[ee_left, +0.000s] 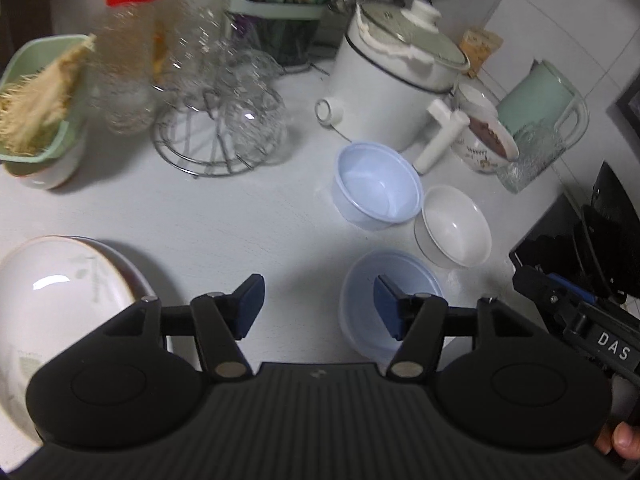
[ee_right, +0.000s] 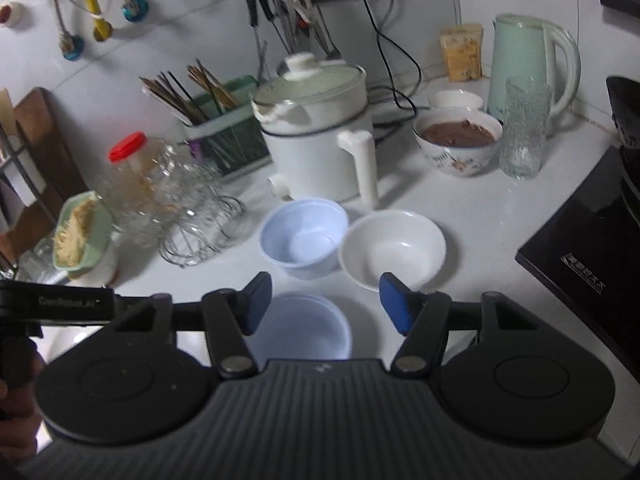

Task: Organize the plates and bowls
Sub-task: 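Move both grippers to the large light-blue plastic bowl, then close both grippers on the light-blue bowl's rim and lift it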

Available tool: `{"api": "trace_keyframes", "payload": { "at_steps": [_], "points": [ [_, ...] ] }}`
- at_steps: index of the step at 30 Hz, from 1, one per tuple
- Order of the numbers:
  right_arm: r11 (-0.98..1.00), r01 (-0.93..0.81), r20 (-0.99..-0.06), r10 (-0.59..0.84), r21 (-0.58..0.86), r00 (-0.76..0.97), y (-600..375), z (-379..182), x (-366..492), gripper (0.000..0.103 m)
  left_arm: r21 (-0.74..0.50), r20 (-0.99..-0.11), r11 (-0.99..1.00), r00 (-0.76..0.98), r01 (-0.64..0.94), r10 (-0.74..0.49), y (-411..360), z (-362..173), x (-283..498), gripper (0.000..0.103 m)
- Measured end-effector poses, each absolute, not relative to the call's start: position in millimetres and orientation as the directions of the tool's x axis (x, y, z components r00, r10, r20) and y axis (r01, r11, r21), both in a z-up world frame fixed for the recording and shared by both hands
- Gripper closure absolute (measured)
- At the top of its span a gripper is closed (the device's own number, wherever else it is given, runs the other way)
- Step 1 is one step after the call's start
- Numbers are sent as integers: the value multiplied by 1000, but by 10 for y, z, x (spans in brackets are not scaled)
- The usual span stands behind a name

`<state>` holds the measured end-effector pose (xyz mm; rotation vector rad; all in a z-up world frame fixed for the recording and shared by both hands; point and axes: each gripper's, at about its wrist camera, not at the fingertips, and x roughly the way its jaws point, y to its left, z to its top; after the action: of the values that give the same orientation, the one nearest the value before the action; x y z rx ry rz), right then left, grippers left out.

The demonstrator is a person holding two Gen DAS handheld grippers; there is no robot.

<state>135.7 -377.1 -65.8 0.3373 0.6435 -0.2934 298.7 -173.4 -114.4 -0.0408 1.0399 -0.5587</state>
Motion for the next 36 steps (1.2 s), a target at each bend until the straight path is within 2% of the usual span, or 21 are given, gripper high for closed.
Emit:
{"api": "trace_keyframes", "payload": {
  "at_steps": [8, 11, 15, 20, 22, 23, 25, 29, 36],
  "points": [
    [882, 385, -685, -103, 273, 722, -4004, -1061, 1426, 41, -309, -829, 852, 319, 422, -459, -1975, -1463, 3085, 38],
    [877, 372, -697, -63, 303, 714, -4028, -1184, 1475, 46, -292, -842, 851, 306, 436, -445, -2041, -1563, 3095, 41],
    [870, 376, -719, -36, 320, 695, -4033, -1337, 1567, 60, -276, -864, 853, 275, 442, -422, -2110, -1704, 3119, 53],
    [866, 381, -733, -26, 323, 680, -4022, -1446, 1647, 70, -267, -875, 843, 250, 466, -415, -2188, -1818, 3123, 65],
    [865, 386, -745, -23, 319, 667, -4019, -1493, 1673, 72, -252, -882, 849, 251, 464, -399, -2216, -1870, 3132, 75],
    [865, 389, -753, -21, 316, 658, -4017, -1519, 1687, 77, -251, -886, 851, 245, 461, -394, -2227, -1893, 3140, 78],
    [865, 384, -760, -4, 324, 649, -4012, -1560, 1701, 81, -256, -885, 851, 243, 459, -397, -2237, -1919, 3150, 83],
    [871, 361, -764, 26, 334, 644, -3988, -1594, 1746, 91, -266, -883, 846, 237, 462, -406, -2253, -1916, 3148, 88],
    [880, 328, -766, 62, 345, 639, -3950, -1545, 1847, 91, -285, -882, 858, 233, 428, -410, -2156, -1852, 3165, 89]
  ]
}}
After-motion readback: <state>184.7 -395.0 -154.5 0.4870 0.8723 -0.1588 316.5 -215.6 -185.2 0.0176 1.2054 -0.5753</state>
